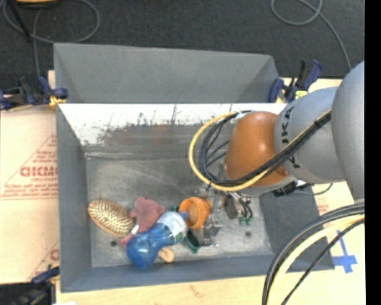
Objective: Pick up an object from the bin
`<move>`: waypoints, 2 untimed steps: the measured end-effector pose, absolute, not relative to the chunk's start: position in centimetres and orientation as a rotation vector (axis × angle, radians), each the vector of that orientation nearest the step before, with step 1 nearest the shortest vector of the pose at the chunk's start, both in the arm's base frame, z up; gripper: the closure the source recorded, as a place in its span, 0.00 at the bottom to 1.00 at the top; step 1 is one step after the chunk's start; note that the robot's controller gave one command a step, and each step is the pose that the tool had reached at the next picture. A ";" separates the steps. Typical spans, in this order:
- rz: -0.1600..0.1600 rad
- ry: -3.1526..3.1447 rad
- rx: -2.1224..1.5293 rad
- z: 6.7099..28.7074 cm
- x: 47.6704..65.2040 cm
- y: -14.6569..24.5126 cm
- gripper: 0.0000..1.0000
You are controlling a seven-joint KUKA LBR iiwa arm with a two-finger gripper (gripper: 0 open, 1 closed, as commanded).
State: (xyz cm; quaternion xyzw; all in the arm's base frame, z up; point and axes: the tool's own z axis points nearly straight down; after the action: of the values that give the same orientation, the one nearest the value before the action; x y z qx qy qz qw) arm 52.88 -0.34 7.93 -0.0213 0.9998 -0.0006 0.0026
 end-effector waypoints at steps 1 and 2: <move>-0.003 3.121 0.189 7.4 52.3 1.0 0.00; -0.001 3.114 0.299 7.5 50.5 2.3 1.00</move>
Offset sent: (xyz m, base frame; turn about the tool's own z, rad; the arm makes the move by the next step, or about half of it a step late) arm -0.0271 0.0279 -0.0069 0.2371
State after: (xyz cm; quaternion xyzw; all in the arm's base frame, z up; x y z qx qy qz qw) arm 50.51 2.28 7.51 0.0957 0.9954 -0.0002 0.0064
